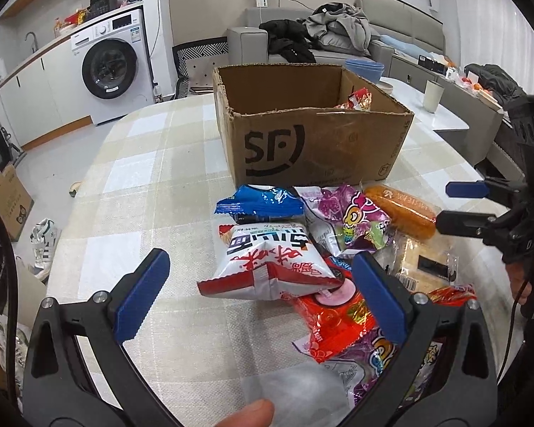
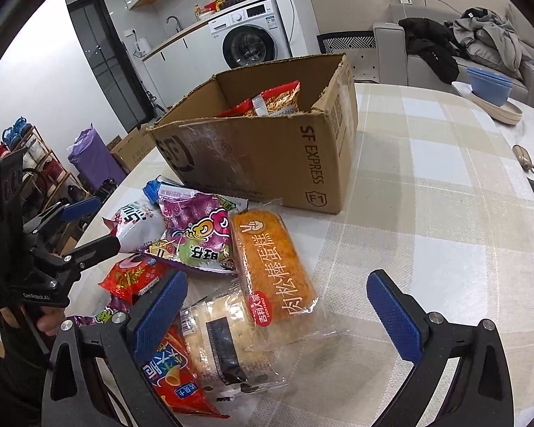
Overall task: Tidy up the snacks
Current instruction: 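Withdraw both grippers from the box back toward the snack pile, then grasp the orange cake pack with the right gripper while the left gripper grasps the white chip bag, then lift the orange cake pack and white chip bag toward the box, then lower both held packs into the box and open both grippers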
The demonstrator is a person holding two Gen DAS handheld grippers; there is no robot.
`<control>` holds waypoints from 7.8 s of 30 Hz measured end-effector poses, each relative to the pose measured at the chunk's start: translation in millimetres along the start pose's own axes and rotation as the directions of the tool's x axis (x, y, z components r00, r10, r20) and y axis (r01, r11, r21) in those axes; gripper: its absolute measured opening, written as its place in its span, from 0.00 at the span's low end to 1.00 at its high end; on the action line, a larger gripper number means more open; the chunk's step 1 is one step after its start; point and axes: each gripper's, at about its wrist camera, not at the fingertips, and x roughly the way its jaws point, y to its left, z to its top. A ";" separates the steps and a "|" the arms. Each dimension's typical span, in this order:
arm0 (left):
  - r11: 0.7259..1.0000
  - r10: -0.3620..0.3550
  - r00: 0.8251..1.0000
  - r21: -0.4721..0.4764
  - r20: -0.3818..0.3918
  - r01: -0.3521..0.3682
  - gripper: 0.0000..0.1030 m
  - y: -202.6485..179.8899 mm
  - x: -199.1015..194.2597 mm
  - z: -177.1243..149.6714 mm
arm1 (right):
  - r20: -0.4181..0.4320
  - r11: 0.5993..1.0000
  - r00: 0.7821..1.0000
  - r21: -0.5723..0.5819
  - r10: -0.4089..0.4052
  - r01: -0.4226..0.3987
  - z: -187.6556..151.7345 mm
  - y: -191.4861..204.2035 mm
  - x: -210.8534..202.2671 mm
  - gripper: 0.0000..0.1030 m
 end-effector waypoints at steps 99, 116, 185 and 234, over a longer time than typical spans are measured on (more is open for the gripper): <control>0.988 -0.118 0.991 -0.103 -0.059 0.111 0.74 37.3 87.3 -14.0 | 0.147 0.987 0.988 -0.162 0.043 -0.019 5.6 24.0 -18.7 0.36; 0.988 -0.135 0.990 -0.074 0.037 0.137 0.44 39.0 59.7 -12.8 | 0.190 0.990 0.981 -0.141 0.049 -0.022 9.6 16.5 -31.3 0.36; 0.970 -0.216 0.948 -0.060 0.232 0.236 0.44 46.2 -47.0 15.2 | 0.375 0.997 0.925 -0.079 0.054 -0.026 22.7 19.3 -68.1 0.36; 0.998 -0.019 0.979 -0.062 0.203 0.032 0.45 -26.8 74.4 143.8 | 0.265 0.996 0.962 -0.036 -0.069 0.081 118.4 26.2 10.4 0.36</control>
